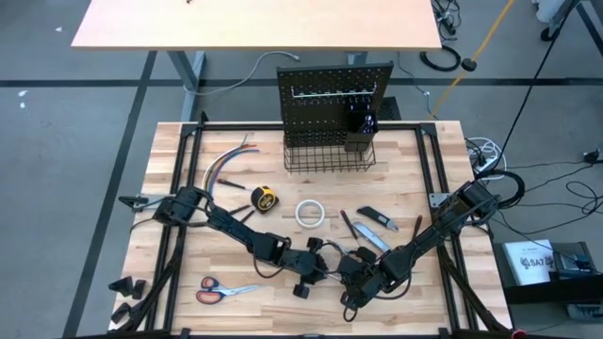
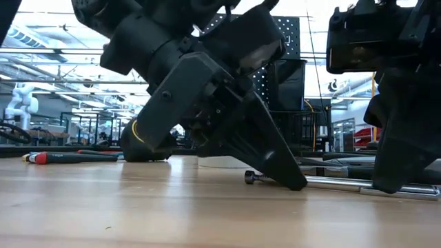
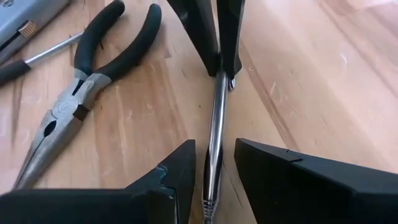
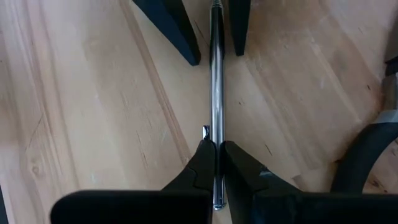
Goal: Hang tools onto peg board
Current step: Put the tire pressure gauge pen into the black bin on the peg board
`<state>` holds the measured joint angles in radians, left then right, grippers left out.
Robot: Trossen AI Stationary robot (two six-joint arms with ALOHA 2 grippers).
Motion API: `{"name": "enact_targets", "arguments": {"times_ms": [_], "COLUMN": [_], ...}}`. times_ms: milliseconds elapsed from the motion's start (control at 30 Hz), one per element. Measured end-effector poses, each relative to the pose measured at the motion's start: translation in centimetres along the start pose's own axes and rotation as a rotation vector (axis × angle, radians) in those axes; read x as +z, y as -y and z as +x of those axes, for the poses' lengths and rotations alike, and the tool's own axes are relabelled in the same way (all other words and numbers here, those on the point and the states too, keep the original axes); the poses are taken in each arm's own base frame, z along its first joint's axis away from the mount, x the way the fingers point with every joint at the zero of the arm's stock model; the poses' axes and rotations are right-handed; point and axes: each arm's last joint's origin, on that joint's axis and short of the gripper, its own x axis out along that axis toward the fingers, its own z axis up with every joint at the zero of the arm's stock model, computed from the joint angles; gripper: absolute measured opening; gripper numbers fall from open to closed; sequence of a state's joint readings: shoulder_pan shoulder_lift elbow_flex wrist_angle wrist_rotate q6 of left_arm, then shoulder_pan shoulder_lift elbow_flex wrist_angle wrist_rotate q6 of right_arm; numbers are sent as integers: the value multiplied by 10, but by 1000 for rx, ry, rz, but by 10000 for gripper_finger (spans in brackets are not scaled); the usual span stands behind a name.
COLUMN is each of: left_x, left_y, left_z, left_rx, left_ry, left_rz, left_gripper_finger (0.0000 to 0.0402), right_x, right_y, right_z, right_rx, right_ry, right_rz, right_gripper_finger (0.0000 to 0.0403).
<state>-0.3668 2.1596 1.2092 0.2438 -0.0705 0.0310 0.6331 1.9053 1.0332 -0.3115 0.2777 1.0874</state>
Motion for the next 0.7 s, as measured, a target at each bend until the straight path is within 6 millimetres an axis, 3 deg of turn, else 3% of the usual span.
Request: {"name": "enact_targets", "arguments": {"times_ms": [200,433,700], "left_x": [-3,-6,-7], "left_y": [0,1,1], "left_z": [1,2,2], "left_rx": [1,-41,-64], "left_ry": [-47,-65,-73], "left_rz": [27,40,37], "left_gripper_finger": [108,20,18], "right_x": [0,3,7], "right_y": [0,-5,-11], "right_z": [0,0,-10], "right_rx": [-2,37,80], "right_ry": [10,68,100], "right_rz": [-3,-34,-95], "right_gripper_finger": [9,20,78]}}
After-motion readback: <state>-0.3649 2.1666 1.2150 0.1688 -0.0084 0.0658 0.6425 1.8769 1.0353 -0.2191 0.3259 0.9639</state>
